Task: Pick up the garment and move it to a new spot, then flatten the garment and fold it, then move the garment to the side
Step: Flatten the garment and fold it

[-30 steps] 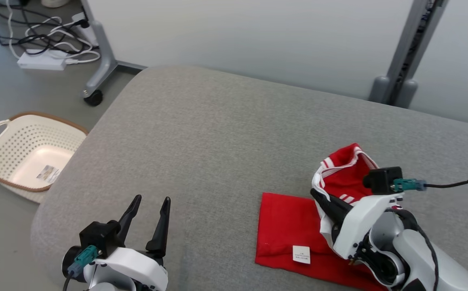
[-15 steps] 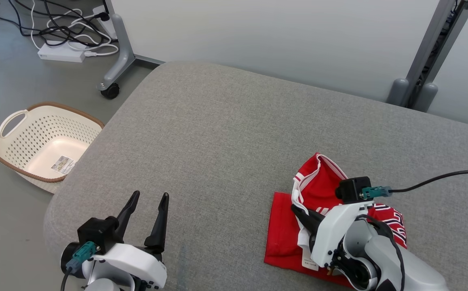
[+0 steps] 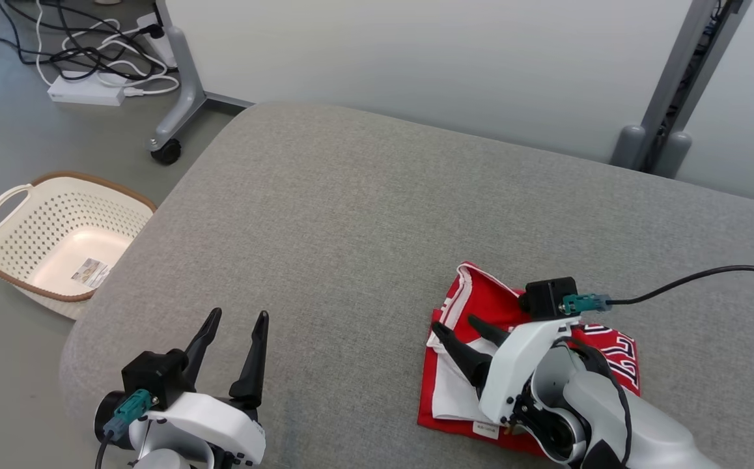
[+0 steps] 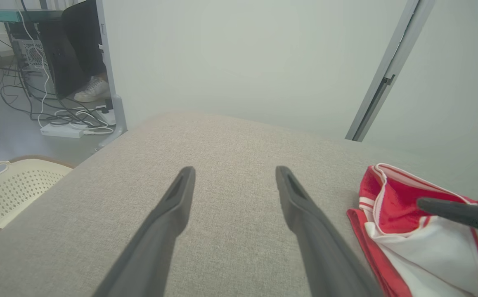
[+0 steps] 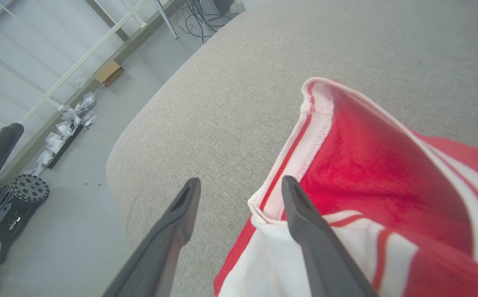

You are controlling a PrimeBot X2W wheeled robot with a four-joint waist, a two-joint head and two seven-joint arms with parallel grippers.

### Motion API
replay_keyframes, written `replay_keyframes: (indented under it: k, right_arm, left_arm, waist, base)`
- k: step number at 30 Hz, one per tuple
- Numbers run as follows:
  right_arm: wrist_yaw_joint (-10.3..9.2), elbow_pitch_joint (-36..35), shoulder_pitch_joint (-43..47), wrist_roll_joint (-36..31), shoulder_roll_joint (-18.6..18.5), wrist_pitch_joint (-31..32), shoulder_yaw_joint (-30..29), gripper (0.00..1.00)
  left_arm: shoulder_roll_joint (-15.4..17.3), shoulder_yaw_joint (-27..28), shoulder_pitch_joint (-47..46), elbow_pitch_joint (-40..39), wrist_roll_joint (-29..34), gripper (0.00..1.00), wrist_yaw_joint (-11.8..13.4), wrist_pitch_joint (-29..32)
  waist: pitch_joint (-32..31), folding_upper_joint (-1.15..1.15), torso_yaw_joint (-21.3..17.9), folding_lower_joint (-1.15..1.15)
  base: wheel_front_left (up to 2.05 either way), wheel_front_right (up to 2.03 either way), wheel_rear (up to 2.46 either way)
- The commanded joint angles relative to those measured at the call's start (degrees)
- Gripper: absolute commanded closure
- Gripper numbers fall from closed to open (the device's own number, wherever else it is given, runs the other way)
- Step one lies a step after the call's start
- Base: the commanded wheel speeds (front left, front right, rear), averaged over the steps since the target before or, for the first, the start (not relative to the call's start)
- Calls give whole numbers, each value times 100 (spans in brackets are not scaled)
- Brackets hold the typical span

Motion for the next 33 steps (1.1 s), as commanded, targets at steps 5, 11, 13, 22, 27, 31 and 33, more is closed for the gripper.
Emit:
replay_keyframes:
  k: [5, 11, 13, 22, 27, 31, 33]
  right_arm:
    - [1, -391, -250, 182, -193, -437, 117, 0]
    - [1, -911, -332, 302, -649, -819, 9, 0]
    - [1, -974, -292, 271, -855, -910, -68, 0]
    - [1, -1124, 334, 323, -1543, -1165, -662, 0]
    - [1, -1192, 734, 381, -1642, -1163, -863, 0]
    - [1, -1217, 1029, 339, -1617, -1176, -998, 0]
    - [1, -1315, 1113, 270, -1555, -1242, -1055, 0]
  left_arm:
    - [58, 45, 33, -39, 26, 0, 52, -24]
    - [99, 67, 117, -73, 6, 0, 74, -24]
    - [105, 69, 110, -95, 3, 0, 79, -24]
    - [108, 24, 209, -174, 11, 0, 96, -25]
    - [103, -9, 215, -186, 11, 0, 79, -25]
    - [119, -27, 193, -185, -6, 0, 85, -19]
    - [133, -27, 187, -190, -14, 0, 90, -17]
  waist:
    - [-73, 0, -228, 0]
    - [-139, 0, -529, 0]
    - [-155, 0, -625, 0]
    - [-206, 0, -951, 0]
    - [-214, 0, -1050, 0]
    - [-214, 0, -1124, 0]
    - [-217, 0, -1155, 0]
  base:
    - [0, 0, 0]
    - [0, 0, 0]
    - [0, 0, 0]
    - [0, 0, 0]
    - [0, 0, 0]
    - [0, 0, 0]
    - [0, 0, 0]
